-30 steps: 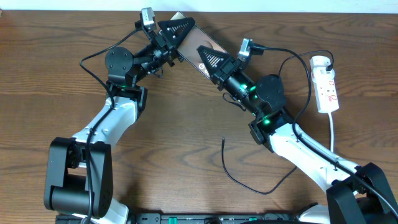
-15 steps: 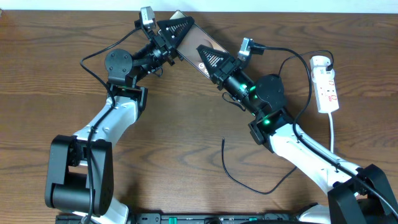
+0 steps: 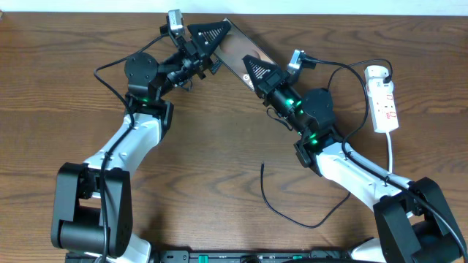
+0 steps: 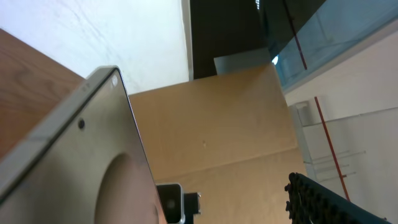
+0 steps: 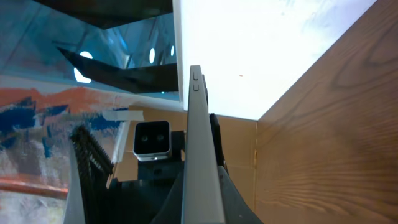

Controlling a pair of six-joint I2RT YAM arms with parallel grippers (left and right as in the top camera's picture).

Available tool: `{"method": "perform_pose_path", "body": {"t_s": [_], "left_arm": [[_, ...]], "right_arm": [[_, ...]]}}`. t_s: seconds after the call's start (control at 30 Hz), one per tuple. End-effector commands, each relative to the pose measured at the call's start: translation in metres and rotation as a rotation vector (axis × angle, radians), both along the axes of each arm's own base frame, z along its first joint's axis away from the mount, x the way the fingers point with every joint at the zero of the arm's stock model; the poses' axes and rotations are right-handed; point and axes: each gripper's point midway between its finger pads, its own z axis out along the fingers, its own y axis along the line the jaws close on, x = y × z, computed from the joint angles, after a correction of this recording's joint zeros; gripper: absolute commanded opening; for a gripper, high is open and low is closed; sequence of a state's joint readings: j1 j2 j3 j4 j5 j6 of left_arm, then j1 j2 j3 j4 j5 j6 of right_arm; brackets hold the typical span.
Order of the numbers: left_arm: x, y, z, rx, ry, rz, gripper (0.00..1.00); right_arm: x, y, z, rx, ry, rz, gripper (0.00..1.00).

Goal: Plug charger to phone and switch on socket

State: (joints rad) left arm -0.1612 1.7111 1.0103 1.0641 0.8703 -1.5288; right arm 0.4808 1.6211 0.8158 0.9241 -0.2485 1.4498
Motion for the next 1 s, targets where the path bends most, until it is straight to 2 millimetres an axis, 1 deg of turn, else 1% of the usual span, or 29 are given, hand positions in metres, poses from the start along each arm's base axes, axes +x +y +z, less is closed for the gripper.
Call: {"method": "perform_pose_path", "body": {"t_s": [0.0,0.27,0.43,0.47,0.63,0.73,0.83,0.97], "left_arm": [[-0.001,0.015,0.031,0.005,-0.107,0.037,0.91],[-0.003,0.011,0.031,0.014,-0.116,0.022,0.91],[-0.006,-0.001,0.024,0.040,-0.113,0.006,0.92],[-0.006,-0.003,0.020,0.043,-0.095,0.001,0.92],[-0.009,-0.010,0.020,0.042,-0.093,-0.015,0.92],[-0.010,-0.013,0.020,0.038,-0.089,-0.020,0.92],[-0.009,-0.013,0.021,0.033,-0.084,-0.017,0.92],[-0.010,-0.018,0.022,0.027,-0.086,-0.015,0.91]], "right_arm": [[0.004,-0.008,0.006,-0.006,-0.028,-0.033,0.01],[0.004,-0.009,0.007,-0.005,-0.032,-0.033,0.01],[-0.002,-0.003,0.019,0.027,-0.067,-0.001,0.01],[-0.004,-0.001,0.019,0.026,-0.068,0.008,0.01],[-0.009,0.008,0.014,0.009,-0.058,0.038,0.01],[-0.010,0.009,0.013,-0.015,-0.071,0.036,0.01],[-0.010,0.011,0.005,-0.031,-0.045,0.048,0.01],[-0.012,0.013,0.005,-0.030,-0.045,0.053,0.01]]}}
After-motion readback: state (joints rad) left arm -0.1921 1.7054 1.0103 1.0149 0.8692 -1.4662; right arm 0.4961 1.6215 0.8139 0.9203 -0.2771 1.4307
